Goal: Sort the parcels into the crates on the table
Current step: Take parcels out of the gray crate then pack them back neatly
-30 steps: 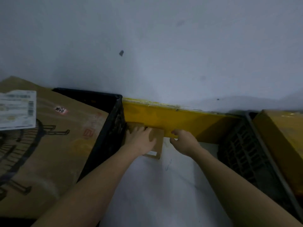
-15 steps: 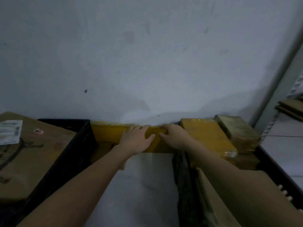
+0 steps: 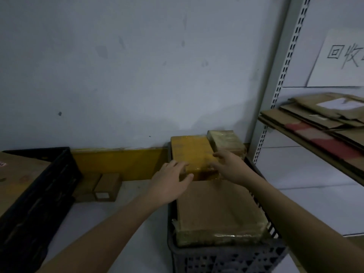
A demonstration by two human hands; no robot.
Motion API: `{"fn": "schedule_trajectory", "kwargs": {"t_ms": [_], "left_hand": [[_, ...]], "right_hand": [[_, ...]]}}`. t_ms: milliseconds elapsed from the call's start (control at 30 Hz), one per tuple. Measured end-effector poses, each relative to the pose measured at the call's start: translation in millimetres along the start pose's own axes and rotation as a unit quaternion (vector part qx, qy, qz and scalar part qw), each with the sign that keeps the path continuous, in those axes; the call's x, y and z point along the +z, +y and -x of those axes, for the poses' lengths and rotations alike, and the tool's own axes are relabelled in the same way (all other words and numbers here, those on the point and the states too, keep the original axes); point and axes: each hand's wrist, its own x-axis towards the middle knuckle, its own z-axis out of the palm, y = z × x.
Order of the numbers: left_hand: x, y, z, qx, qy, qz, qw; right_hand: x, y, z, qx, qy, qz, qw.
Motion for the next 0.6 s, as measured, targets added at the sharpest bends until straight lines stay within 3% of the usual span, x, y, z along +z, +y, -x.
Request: {"fn": "schedule_trajectory", "kwargs": {"t_ms": [167, 333, 467, 600], "left_hand": [[15, 0, 19, -0.043, -0.002, 0.111, 0.993], [31, 4, 33, -0.136, -0.059, 0.165, 0.975], [41, 10, 39, -0.170, -0.090, 0.211, 0.958], [45, 14, 41, -0.190, -0.060, 0.276, 0.940]], "right_hand": [[-1, 48, 33, 0.092, 0.038, -0.039, 0.994], [12, 75, 60, 0.218, -0.043, -0.120, 0.968], [21, 75, 72, 0.234, -0.063, -0.178, 0.954], [17, 73, 76, 0.230, -0.053, -0.185, 0.954]]}}
